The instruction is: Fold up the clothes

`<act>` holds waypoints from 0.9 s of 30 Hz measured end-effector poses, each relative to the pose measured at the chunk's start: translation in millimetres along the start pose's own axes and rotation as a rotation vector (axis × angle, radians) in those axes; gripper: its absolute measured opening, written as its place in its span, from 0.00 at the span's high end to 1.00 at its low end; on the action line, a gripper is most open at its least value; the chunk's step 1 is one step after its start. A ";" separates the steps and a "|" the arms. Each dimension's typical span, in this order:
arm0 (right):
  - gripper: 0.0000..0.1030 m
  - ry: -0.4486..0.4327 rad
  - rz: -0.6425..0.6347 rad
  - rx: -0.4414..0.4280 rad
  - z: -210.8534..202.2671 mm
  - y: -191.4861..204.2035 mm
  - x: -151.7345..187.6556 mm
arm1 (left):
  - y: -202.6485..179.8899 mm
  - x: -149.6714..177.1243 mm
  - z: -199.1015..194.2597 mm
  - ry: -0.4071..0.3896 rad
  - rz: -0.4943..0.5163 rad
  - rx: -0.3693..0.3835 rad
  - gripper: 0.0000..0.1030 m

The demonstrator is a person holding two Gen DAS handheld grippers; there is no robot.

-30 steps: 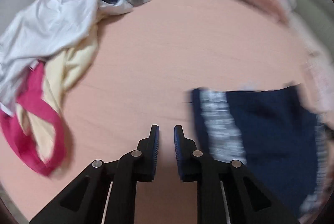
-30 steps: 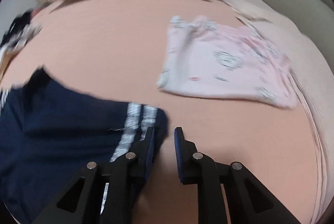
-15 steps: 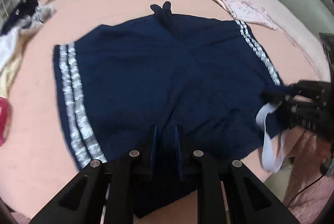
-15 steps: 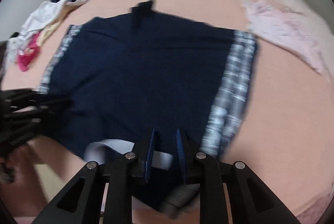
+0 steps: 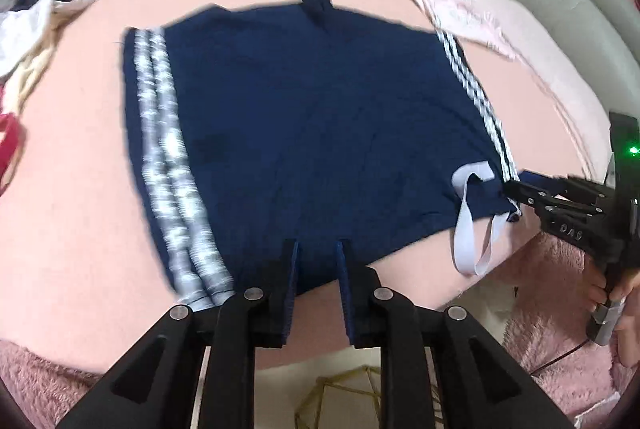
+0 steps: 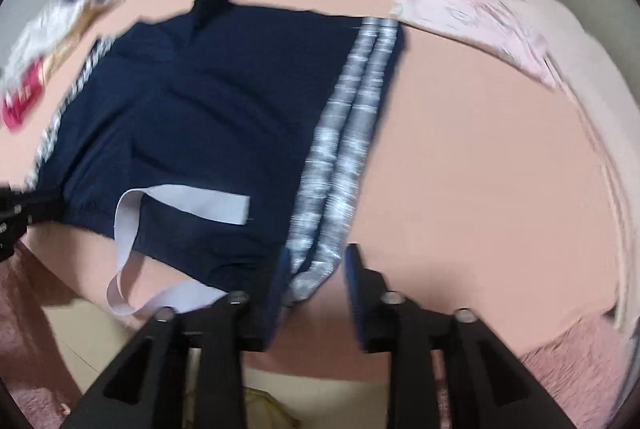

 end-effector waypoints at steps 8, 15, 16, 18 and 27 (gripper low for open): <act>0.64 -0.067 -0.047 -0.080 -10.6 21.4 -6.7 | 8.2 2.8 15.2 0.038 0.005 -0.064 0.79; 0.64 -0.124 0.002 -0.088 -34.2 1.8 -8.6 | 17.5 -27.5 -10.0 -0.099 0.034 -0.090 0.54; 0.64 -0.159 -0.015 -0.075 -34.7 6.6 -18.2 | 13.3 -35.0 -3.5 -0.111 0.067 -0.119 0.54; 0.64 -0.142 -0.059 -0.078 -21.7 21.5 -18.9 | 7.7 -40.9 17.9 -0.070 0.156 -0.211 0.54; 0.63 -0.116 0.083 -0.068 -19.0 -41.0 -6.9 | 58.3 -34.2 2.0 -0.047 -0.077 -0.048 0.53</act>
Point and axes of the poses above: each gripper's, at about its wrist camera, not at the fingertips, and z roughly the way its jaws point, y to its left, x to its underside, the point moved 7 cm from there along z, roughly the way its jaws point, and after that the axes turned 1 degree about -z, right-handed, at the moved point
